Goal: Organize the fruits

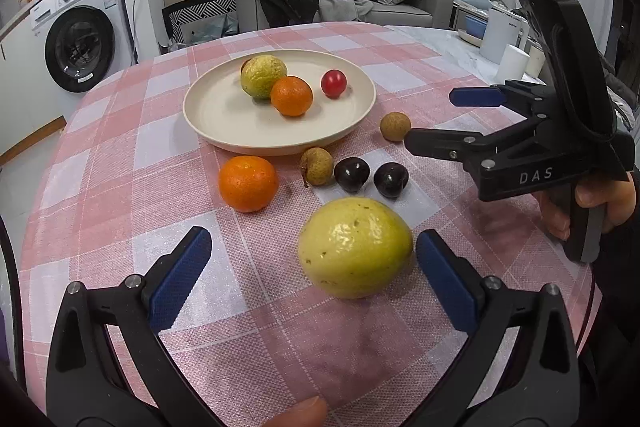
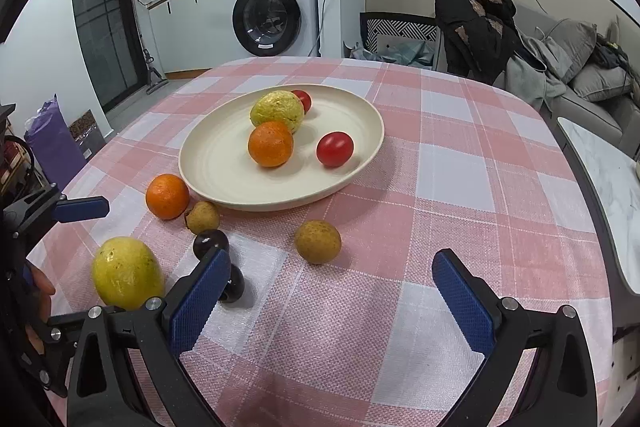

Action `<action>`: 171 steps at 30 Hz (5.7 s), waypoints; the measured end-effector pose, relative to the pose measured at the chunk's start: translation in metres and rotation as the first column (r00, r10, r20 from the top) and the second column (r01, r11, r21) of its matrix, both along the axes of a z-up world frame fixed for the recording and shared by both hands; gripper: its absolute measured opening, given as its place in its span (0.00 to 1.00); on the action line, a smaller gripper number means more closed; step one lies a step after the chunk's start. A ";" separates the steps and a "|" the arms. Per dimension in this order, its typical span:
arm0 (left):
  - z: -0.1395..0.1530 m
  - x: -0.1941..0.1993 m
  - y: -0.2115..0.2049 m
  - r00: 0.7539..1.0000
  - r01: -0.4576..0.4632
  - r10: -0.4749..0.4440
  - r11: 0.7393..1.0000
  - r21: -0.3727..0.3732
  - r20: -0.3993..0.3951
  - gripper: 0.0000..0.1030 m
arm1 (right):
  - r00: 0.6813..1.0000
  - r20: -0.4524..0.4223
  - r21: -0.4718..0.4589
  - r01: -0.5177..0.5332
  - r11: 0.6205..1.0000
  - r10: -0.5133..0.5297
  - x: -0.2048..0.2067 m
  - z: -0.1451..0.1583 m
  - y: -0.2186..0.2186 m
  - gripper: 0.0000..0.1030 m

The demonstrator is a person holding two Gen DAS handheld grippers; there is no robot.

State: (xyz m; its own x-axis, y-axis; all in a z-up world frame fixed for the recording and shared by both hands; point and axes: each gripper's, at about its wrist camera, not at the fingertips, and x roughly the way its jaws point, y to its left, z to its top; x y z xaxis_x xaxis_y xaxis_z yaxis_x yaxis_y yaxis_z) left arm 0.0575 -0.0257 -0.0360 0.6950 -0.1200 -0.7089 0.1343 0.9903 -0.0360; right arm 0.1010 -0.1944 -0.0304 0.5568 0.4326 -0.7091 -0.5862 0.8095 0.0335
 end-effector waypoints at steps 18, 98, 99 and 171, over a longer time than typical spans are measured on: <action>-0.008 0.003 -0.014 0.994 0.095 -0.096 0.995 -0.033 -0.041 0.56 | 1.000 -0.001 -0.009 0.015 1.000 -0.015 0.002 -0.001 -0.001 1.00; 0.016 -0.005 0.021 0.996 -0.002 0.010 0.996 -0.091 0.083 0.55 | 0.997 0.023 -0.007 -0.076 0.997 0.076 -0.001 0.009 0.026 0.28; 0.017 -0.005 0.022 0.996 -0.005 0.013 0.996 -0.091 0.086 0.55 | 0.997 0.026 -0.004 -0.076 0.997 0.076 -0.001 0.010 0.025 0.28; 0.009 0.099 0.038 0.984 -0.143 0.142 0.990 -0.006 0.107 0.56 | 1.000 -0.025 0.089 -0.012 0.996 0.014 0.037 0.004 0.045 0.34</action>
